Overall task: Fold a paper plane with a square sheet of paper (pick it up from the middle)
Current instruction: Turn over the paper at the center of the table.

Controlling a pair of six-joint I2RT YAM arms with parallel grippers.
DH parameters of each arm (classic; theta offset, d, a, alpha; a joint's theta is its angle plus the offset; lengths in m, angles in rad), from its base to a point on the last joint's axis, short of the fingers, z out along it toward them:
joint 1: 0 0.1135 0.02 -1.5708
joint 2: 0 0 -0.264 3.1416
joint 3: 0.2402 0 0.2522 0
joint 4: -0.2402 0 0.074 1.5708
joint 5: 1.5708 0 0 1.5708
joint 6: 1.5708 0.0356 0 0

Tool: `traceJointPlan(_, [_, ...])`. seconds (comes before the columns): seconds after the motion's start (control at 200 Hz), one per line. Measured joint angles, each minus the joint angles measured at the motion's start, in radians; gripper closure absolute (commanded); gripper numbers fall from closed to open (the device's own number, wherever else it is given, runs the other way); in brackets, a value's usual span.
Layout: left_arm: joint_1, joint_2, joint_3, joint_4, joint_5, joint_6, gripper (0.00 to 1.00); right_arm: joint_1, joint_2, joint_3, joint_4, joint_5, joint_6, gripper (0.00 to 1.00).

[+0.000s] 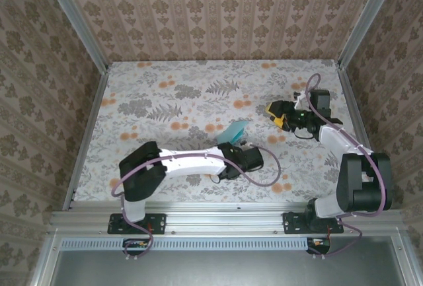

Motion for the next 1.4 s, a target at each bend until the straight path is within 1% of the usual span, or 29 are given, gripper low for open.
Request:
traceJointPlan(0.095, [-0.02,0.015,-0.021,0.029,0.02,0.021,0.9,0.0,0.0,-0.019,0.007,-0.014,0.002,0.43])
traceJointPlan(0.225, [-0.022,0.015,-0.035,0.072,0.06,0.042,0.83,0.0,0.0,-0.055,0.021,-0.031,0.012,0.45])
traceJointPlan(0.29, [-0.022,0.015,-0.038,0.099,0.09,0.053,0.8,0.001,0.0,-0.071,0.03,-0.037,0.015,0.46])
traceJointPlan(0.465, [-0.024,0.037,-0.046,0.162,0.182,0.09,0.76,0.006,0.001,-0.099,0.053,-0.045,0.019,0.47])
traceJointPlan(0.565, [-0.024,0.07,-0.046,0.177,0.215,0.107,0.7,0.011,0.001,-0.114,0.056,-0.045,0.019,0.47])
traceJointPlan(0.605, [-0.024,0.077,-0.046,0.177,0.227,0.114,0.67,0.016,0.001,-0.12,0.057,-0.045,0.019,0.47])
traceJointPlan(0.745, [-0.024,0.078,-0.044,0.18,0.295,0.125,0.46,0.04,0.001,-0.127,0.054,-0.048,0.016,0.46])
traceJointPlan(0.795, [-0.021,0.076,-0.04,0.176,0.315,0.122,0.42,0.049,0.001,-0.127,0.05,-0.048,0.011,0.46])
traceJointPlan(0.815, [-0.02,0.074,-0.037,0.172,0.327,0.121,0.36,0.052,0.001,-0.127,0.047,-0.049,0.01,0.46])
traceJointPlan(0.86, [-0.017,0.068,-0.026,0.159,0.357,0.115,0.33,0.058,0.0,-0.127,0.038,-0.049,0.006,0.46])
traceJointPlan(0.885, [-0.016,0.064,-0.018,0.153,0.38,0.111,0.28,0.061,0.0,-0.127,0.03,-0.049,0.003,0.46])
traceJointPlan(1.055, [-0.012,-0.014,0.013,0.116,0.543,0.077,0.25,0.084,-0.044,-0.127,-0.044,-0.032,-0.023,0.47])
traceJointPlan(1.14, [0.012,-0.082,0.02,0.101,0.645,0.048,0.24,0.107,-0.092,-0.127,-0.068,-0.019,-0.027,0.5])
traceJointPlan(1.25, [0.085,-0.183,0.023,0.092,0.785,0.0,0.25,0.148,-0.126,-0.127,-0.081,0.002,-0.029,0.55])
traceJointPlan(1.4, [0.212,-0.305,0.0,0.108,0.932,-0.08,0.27,0.231,-0.13,-0.128,-0.08,0.058,0.002,0.66])
